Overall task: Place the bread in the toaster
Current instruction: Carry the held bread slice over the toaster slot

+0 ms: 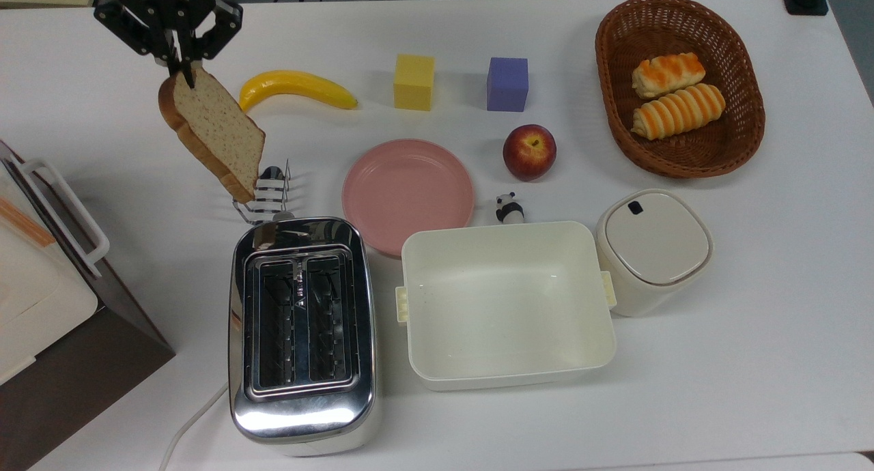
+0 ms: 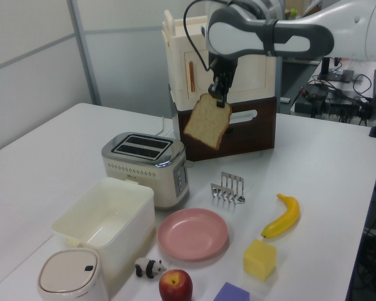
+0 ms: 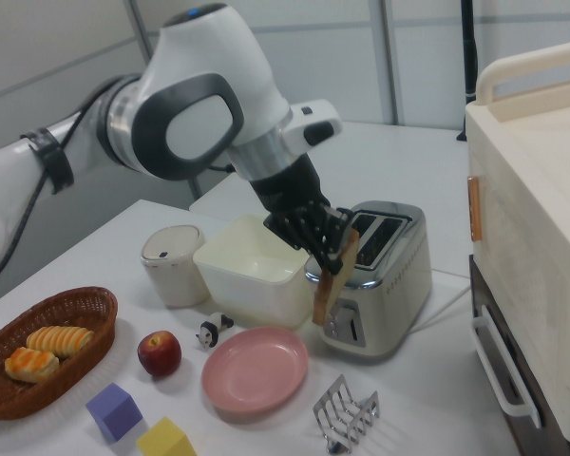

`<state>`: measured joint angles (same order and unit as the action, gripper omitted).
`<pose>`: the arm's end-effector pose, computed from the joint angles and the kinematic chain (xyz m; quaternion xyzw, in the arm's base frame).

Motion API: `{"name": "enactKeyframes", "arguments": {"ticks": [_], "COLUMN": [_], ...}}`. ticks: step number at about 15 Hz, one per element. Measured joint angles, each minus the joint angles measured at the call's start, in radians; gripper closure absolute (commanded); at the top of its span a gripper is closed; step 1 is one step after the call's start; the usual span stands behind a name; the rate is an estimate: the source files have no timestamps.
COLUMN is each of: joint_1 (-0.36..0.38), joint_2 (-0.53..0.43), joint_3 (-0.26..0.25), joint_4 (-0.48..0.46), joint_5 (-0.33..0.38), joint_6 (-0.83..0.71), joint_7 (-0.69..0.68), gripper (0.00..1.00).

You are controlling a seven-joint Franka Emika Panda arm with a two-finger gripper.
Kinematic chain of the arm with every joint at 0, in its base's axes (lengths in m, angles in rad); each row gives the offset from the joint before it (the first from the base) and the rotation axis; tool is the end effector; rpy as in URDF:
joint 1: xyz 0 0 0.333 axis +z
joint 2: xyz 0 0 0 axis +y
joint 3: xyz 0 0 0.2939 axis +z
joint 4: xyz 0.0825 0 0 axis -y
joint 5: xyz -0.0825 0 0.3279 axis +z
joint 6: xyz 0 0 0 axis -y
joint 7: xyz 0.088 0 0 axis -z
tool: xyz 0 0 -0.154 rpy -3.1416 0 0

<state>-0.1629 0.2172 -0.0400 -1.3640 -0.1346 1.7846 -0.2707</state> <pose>0.5747 -0.1338 0.5497 0.9914 0.0420 0.0819 0.0929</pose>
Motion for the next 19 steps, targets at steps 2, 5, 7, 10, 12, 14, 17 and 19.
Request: {"name": "enactKeyframes", "arguments": {"ticks": [2,5,7,10,12,14,17,19], "joint_1": [0.000,0.002,0.003,0.007,0.008,0.008,0.007,0.007], "joint_2": [-0.005,0.004,0.020,0.052,0.061,0.061,0.060,0.061], "joint_3": [0.004,0.029,0.052,0.095,0.110,0.115,0.115,0.115], "joint_4": [0.007,0.008,0.007,0.007,0.007,0.009,0.014,0.016], "joint_5": [0.001,0.001,0.001,0.001,0.001,0.001,0.001,0.001], "joint_6": [0.004,0.079,0.122,0.176,0.207,0.222,0.242,0.272], "joint_7": [0.000,0.000,0.000,0.001,0.001,0.001,0.001,0.001], "gripper": [1.00,1.00,1.00,1.00,1.00,1.00,1.00,1.00]}}
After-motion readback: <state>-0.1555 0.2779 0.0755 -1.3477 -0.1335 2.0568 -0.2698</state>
